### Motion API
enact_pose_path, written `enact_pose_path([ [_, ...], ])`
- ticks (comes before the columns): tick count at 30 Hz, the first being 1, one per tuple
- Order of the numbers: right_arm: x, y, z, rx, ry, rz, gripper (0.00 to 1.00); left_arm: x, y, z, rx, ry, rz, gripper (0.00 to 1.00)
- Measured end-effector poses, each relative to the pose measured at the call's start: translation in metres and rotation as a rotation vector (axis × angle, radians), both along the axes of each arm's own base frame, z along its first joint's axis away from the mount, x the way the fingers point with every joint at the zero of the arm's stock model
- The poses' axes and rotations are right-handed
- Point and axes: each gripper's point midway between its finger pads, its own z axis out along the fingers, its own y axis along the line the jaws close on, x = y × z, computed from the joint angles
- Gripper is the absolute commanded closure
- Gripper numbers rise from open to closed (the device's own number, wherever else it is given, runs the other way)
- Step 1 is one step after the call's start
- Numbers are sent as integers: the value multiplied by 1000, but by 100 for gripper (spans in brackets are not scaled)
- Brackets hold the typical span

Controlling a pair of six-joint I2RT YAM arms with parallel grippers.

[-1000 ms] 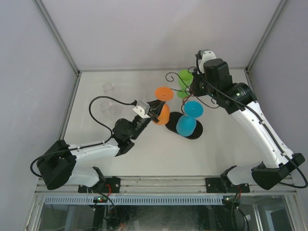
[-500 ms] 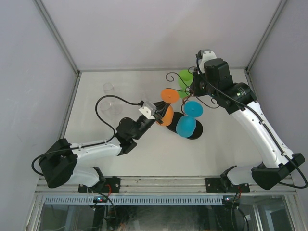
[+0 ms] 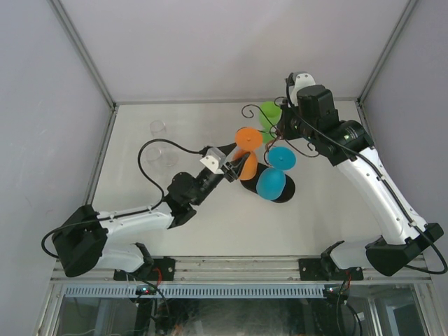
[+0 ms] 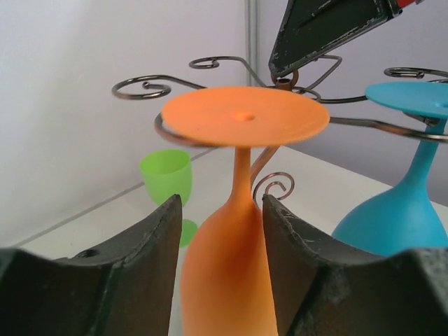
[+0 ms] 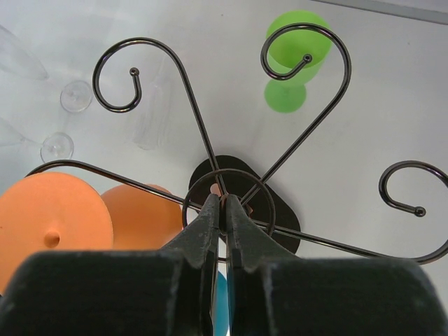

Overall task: Place the wine glass upside down on the wine glass rack
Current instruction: Turn the wine glass upside down at the wine rack.

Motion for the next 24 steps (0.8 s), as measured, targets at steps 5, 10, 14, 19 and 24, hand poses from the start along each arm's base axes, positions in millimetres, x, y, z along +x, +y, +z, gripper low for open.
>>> enact_pose_path([
  [5,5,-4,0,-3,-10,-29,100,-10,25,-9,-34,63,36,44],
  [10,10,-8,0,7,-31,-78,100,-21,57,-15,-100,195,86,41],
  [14,14,-12,2,7,-50,-128,100,-26,86,-15,-152,299,160,38],
  [19,19,-17,5,17,-71,-183,100,-32,116,-28,-142,393,252,35],
  [24,29,-13,6,30,-72,-208,100,-35,134,-42,-77,459,327,34],
])
